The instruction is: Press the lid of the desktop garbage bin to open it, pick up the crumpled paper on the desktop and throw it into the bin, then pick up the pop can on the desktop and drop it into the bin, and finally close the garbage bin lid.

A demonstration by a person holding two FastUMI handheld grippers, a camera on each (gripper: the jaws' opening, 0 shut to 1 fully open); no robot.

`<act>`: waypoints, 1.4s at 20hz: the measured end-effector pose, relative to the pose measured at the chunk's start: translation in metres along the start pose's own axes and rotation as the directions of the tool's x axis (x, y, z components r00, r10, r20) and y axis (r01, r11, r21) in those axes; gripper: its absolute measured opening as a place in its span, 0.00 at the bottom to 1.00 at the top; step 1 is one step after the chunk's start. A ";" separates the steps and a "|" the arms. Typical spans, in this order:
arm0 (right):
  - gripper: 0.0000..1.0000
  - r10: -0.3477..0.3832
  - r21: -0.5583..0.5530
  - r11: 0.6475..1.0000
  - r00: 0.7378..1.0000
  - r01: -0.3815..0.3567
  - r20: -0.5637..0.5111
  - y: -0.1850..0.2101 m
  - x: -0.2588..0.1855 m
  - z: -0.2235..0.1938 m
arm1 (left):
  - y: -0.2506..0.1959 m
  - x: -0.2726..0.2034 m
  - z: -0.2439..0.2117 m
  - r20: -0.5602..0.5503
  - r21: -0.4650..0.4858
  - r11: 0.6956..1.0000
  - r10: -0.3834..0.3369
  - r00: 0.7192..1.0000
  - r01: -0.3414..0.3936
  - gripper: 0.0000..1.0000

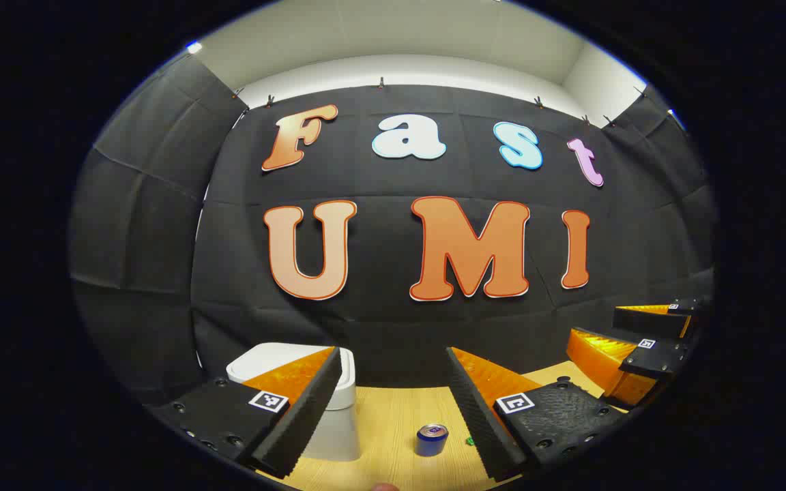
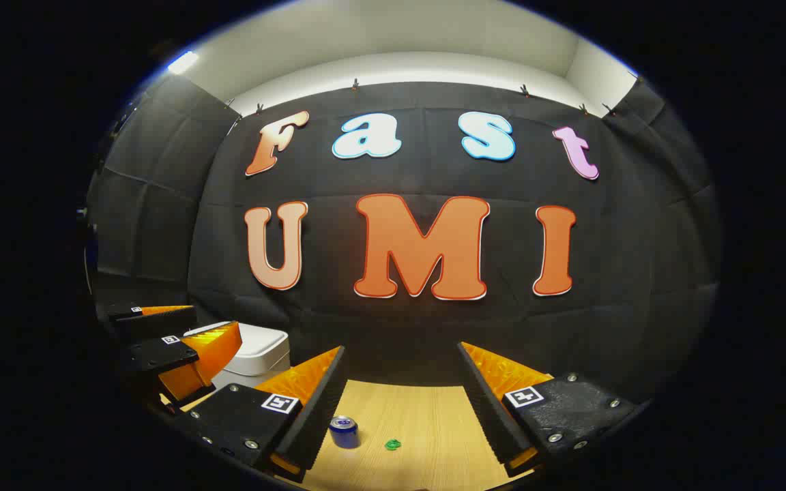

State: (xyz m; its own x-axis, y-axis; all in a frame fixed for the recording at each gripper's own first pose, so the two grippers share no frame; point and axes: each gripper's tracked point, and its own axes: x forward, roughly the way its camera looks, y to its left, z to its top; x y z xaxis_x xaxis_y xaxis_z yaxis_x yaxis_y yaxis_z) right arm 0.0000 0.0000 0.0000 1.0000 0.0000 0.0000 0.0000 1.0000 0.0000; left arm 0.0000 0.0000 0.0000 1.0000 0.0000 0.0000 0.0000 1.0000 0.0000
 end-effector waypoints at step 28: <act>0.94 -0.015 -0.019 1.000 0.998 0.014 -0.067 -0.003 -0.014 -0.016 | -0.006 -0.020 -0.026 -0.102 0.024 0.999 -0.038 0.994 0.041 0.95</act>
State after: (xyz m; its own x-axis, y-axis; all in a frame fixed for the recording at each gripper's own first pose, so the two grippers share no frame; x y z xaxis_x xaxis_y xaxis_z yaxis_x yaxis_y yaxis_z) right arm -0.0144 -0.0030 -0.0162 0.9977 -0.0154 -0.0667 0.0142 0.9997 -0.0185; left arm -0.0204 -0.0059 -0.0259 0.9941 -0.0381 -0.1015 0.0408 0.9989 0.0243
